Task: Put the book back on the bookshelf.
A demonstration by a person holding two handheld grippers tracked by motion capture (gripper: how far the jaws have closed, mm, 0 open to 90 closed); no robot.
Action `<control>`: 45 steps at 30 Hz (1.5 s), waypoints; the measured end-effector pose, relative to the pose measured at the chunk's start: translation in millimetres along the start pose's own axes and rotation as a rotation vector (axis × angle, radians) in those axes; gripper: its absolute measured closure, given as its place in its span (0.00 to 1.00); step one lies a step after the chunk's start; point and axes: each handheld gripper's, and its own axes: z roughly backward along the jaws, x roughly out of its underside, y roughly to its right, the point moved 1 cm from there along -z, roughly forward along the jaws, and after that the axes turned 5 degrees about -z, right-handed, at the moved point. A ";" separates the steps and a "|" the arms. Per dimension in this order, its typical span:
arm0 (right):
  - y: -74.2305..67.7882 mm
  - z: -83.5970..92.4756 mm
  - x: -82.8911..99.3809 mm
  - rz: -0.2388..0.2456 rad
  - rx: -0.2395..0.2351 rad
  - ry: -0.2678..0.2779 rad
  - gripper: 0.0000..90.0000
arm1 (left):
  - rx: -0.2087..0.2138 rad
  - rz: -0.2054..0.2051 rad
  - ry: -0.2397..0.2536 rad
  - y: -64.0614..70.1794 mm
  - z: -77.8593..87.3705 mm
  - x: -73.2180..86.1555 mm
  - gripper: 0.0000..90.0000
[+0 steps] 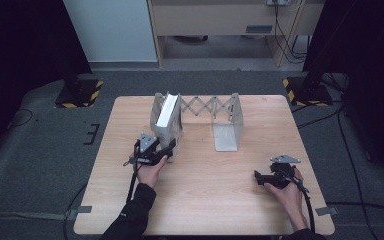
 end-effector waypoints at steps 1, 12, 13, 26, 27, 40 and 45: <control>0.1 0.0 0.0 0.001 0.001 0.001 0.04 | 0.002 -0.007 -0.006 -0.2 1.2 -0.1 0.46; 0.0 0.2 0.0 0.001 -0.001 -0.002 0.04 | 0.017 -0.029 -0.025 3.6 13.4 2.3 0.50; -0.1 0.0 0.0 0.002 0.001 0.001 0.04 | 0.012 -0.030 -0.026 4.5 13.1 2.2 0.50; -0.1 0.0 0.0 0.001 0.001 0.001 0.04 | 0.023 -0.024 -0.038 8.4 -0.4 -3.0 0.47; -0.1 0.0 -0.1 0.002 0.000 0.000 0.04 | 0.021 -0.030 -0.045 9.5 -2.3 -4.3 0.47; -0.1 0.0 0.0 0.002 0.000 0.000 0.04 | -0.005 -0.023 -0.055 2.4 -15.8 -12.1 0.47; -0.1 0.0 -0.1 0.001 0.001 0.001 0.04 | -0.023 -0.028 -0.041 0.9 -26.5 -14.6 0.47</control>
